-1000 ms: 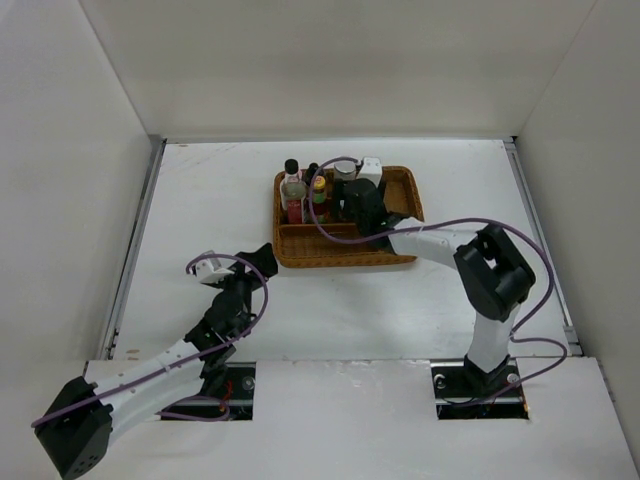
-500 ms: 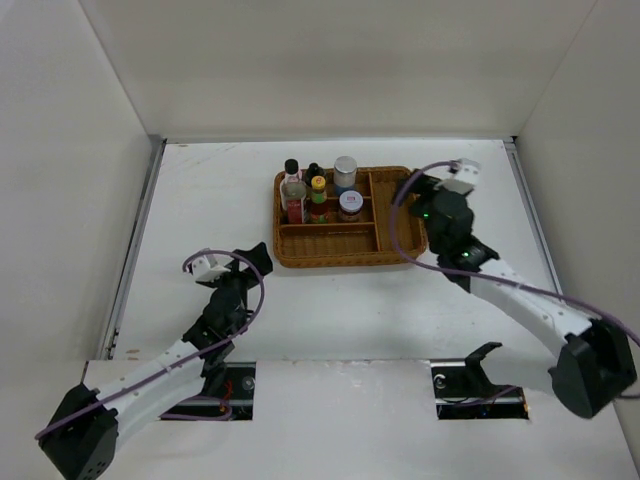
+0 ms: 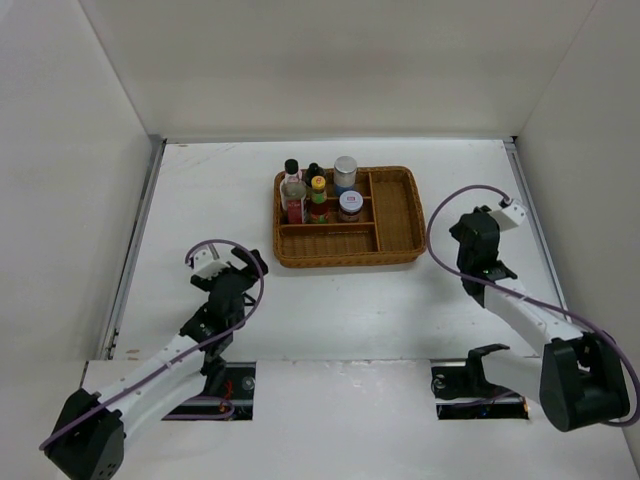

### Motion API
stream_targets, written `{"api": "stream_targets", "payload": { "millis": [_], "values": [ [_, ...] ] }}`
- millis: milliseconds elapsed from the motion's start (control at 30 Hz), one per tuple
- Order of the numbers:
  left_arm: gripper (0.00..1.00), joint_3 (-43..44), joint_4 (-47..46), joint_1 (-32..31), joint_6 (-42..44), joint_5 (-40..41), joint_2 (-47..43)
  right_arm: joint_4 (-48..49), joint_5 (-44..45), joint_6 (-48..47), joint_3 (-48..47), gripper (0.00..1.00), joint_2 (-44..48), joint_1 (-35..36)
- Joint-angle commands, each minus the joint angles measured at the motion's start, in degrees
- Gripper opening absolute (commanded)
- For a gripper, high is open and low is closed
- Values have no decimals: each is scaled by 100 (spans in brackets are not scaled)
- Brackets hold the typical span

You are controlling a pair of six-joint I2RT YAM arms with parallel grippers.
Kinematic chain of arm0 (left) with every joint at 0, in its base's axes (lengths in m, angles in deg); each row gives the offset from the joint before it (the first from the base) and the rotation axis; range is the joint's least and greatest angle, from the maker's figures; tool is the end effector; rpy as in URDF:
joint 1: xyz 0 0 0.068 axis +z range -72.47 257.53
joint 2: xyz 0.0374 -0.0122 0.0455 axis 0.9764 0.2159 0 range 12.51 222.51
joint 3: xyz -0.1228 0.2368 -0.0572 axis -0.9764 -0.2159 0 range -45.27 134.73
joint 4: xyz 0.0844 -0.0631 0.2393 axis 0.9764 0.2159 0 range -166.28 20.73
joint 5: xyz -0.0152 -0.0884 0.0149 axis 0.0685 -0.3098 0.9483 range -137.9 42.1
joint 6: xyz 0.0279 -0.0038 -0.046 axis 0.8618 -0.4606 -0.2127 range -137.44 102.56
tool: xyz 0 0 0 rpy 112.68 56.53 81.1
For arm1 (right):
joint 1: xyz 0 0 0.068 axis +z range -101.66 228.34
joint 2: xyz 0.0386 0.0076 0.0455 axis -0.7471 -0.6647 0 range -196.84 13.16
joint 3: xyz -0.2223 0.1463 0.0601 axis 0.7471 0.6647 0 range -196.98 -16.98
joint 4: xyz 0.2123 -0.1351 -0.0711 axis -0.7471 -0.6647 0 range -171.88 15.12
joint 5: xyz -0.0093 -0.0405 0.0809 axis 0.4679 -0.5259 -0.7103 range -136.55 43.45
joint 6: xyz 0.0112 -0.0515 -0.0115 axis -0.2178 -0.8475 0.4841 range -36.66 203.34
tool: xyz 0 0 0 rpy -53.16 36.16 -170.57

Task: Organize the condiment bottles

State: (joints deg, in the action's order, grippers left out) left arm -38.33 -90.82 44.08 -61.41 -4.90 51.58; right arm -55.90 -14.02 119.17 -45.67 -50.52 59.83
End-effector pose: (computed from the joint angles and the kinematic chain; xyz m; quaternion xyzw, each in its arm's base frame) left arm 0.1383 -0.0623 0.1701 -0.2844 0.7277 -0.1129 0.6138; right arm 0.2372 0.0287 0.2301 0.3264 0.7139 0.0269 0.6189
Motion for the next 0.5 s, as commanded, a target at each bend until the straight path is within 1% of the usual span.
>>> {"api": "stream_targets", "payload": {
  "millis": [0,33,100,200,333,433,467],
  "values": [
    [100,404,382,-34,-42,-20,-48,231,122,143,-31,4,172,7],
    [100,448,469,-51,-25,-55,-75,-163,130,213,-153,0,163,-45],
    [100,527,689,-139,-24,-82,-154,-596,244,423,-286,0,58,-168],
    [100,537,795,-219,-24,24,-259,-256,175,468,-120,0,-4,-265],
    [100,651,874,-218,-16,-11,-233,-53,-167,459,-75,7,-267,-449],
    [100,598,761,-289,-42,15,-172,-18,-467,477,-120,15,-478,-608],
    [100,589,673,-298,-42,-2,-119,9,-476,468,-85,19,-496,-643]
  ]
}}
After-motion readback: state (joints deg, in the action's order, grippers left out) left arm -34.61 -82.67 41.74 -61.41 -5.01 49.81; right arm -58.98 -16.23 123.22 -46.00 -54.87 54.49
